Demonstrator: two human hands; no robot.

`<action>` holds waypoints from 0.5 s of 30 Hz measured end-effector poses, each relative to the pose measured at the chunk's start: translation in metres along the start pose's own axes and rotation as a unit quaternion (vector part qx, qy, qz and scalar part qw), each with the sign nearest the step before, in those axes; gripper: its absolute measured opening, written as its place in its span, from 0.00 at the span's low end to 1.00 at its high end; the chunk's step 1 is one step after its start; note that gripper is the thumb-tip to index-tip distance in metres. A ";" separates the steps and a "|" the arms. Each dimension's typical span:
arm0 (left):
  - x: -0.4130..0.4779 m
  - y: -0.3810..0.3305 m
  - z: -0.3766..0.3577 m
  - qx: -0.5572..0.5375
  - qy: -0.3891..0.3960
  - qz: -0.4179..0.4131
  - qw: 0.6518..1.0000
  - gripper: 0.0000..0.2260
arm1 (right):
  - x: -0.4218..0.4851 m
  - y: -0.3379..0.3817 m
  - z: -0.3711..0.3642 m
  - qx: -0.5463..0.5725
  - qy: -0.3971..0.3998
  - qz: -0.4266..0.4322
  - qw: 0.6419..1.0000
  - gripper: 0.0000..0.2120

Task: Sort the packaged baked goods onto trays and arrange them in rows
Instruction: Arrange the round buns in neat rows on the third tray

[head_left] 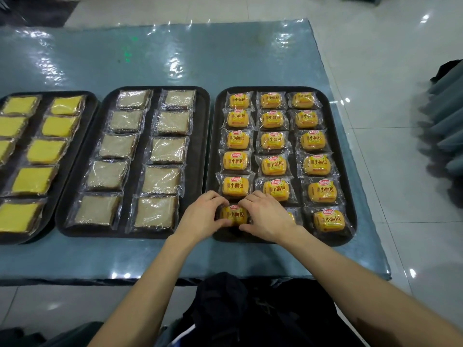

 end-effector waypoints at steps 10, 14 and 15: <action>-0.001 -0.004 0.001 0.066 0.009 -0.033 0.997 0.30 | 0.000 0.003 0.003 -0.040 0.009 0.010 0.999 0.28; 0.000 -0.005 0.004 0.095 0.023 -0.041 0.994 0.31 | -0.011 0.003 0.024 0.006 0.018 -0.007 1.000 0.23; 0.001 -0.004 0.004 0.090 0.027 -0.047 0.994 0.31 | -0.015 -0.003 0.036 0.018 0.008 -0.013 1.000 0.21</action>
Point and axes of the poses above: each hand's wrist, its own x-axis towards the middle knuckle, its own z-axis out of the back of the hand, y = z × x, the point moved 3 cm from there along x, towards the middle knuckle, and after that the axes turned 5 degrees about y, right-handed, at the moved point
